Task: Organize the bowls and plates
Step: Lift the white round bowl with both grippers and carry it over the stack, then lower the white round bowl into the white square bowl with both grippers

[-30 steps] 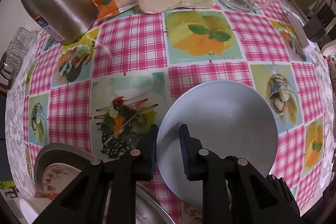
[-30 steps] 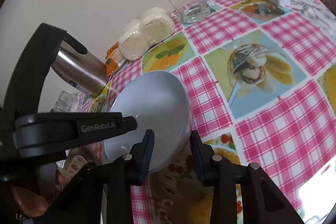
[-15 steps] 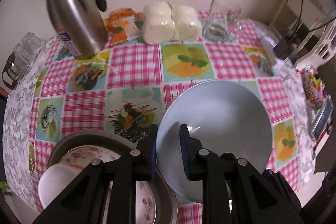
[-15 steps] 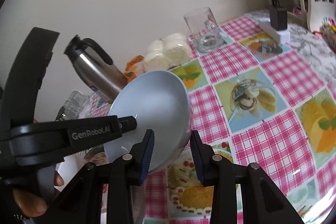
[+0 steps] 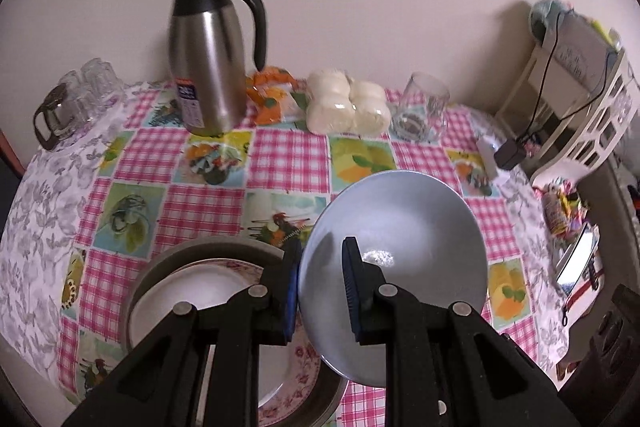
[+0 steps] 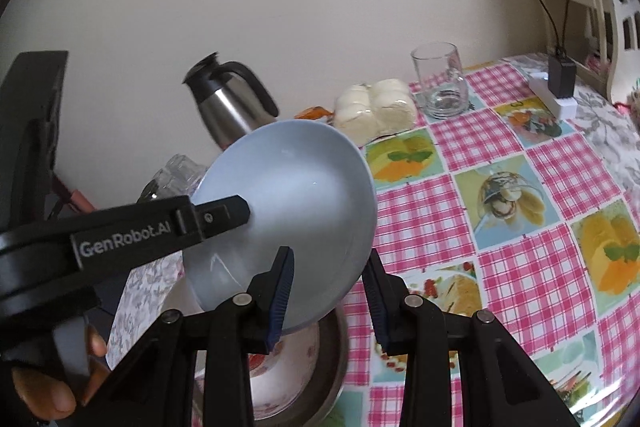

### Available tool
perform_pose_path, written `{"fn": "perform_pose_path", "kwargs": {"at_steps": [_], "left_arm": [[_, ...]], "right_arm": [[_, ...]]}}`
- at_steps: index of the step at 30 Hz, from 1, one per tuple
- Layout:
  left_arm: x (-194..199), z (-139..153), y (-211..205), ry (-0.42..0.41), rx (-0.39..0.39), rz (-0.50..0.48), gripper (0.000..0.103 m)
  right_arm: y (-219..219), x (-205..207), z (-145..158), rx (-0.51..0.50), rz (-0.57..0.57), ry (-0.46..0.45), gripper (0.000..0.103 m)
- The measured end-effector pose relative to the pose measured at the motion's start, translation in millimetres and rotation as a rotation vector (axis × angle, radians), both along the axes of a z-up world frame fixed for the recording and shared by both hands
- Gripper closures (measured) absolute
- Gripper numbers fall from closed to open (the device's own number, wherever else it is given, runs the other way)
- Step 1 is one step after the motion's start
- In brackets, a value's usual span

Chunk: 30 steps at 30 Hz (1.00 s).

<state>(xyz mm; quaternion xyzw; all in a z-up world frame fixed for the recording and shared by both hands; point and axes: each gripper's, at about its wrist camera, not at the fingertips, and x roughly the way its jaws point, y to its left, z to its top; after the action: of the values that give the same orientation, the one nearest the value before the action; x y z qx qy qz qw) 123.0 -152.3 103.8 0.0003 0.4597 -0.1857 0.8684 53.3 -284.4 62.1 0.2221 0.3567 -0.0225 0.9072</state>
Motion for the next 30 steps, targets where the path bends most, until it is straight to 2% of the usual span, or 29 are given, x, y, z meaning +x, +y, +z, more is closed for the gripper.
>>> {"fn": "perform_pose_path", "kwargs": {"at_steps": [6,13,17,21,30], "left_arm": [[-15.9,10.0,36.7,-0.030,-0.074,0.037,0.082],[-31.4,22.2,73.0,-0.080,-0.094,0.079,0.082],[-37.2,25.0,92.4,-0.092,-0.115,0.092,0.082],[-38.9,20.7,105.6,-0.093,-0.119,0.104,0.082],[-32.2,-5.3,134.3,-0.033,-0.187,0.134,0.082]], "right_arm": [[27.4,-10.2,18.2,-0.048,0.047,-0.023,0.065],[62.5,-17.2,30.8,-0.085,0.106,-0.038,0.065],[78.3,-15.6,26.9,-0.068,0.139,-0.023,0.065],[91.2,-14.6,22.6,-0.067,0.158,-0.012,0.065],[112.1,-5.3,16.5,-0.104,0.183,0.015,0.065]]}}
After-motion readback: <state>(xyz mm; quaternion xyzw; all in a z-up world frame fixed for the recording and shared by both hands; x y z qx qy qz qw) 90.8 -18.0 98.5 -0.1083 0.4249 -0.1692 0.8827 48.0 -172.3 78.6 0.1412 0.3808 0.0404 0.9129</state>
